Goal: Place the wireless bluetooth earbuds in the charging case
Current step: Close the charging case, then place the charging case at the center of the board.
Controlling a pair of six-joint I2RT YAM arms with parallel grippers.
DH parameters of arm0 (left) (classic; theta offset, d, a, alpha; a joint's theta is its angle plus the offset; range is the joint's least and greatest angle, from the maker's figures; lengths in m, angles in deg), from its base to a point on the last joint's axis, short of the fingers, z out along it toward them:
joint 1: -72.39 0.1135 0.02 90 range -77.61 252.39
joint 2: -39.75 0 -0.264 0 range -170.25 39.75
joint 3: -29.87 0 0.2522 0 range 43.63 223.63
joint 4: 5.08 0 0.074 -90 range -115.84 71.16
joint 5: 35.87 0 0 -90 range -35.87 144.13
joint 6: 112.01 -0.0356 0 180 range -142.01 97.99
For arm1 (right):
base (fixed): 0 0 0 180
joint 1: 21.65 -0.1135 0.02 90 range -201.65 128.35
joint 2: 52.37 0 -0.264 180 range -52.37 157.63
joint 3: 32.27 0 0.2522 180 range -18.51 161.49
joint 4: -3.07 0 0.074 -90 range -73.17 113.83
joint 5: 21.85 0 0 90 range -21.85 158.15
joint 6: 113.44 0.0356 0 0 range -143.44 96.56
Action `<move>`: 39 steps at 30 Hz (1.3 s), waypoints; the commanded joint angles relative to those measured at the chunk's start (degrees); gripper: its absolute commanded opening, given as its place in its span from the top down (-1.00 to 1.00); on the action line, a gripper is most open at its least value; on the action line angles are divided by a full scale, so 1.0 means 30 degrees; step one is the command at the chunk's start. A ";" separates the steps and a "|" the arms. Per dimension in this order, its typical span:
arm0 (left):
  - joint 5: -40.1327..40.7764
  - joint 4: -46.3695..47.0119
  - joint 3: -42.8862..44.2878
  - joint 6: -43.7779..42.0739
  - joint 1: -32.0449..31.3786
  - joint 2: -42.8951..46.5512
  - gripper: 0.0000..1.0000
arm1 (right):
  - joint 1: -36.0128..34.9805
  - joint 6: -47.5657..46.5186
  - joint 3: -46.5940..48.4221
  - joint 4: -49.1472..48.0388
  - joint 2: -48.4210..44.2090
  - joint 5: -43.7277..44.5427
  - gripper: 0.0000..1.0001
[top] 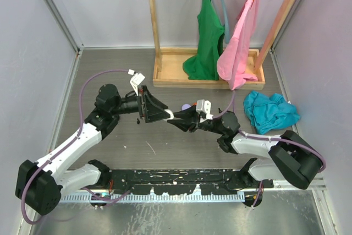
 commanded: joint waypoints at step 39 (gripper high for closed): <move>2.0778 -0.9527 -0.4407 -0.2542 0.0077 0.6633 -0.96 | 0.4269 1.0679 -0.0270 1.3042 0.1219 0.8879 0.91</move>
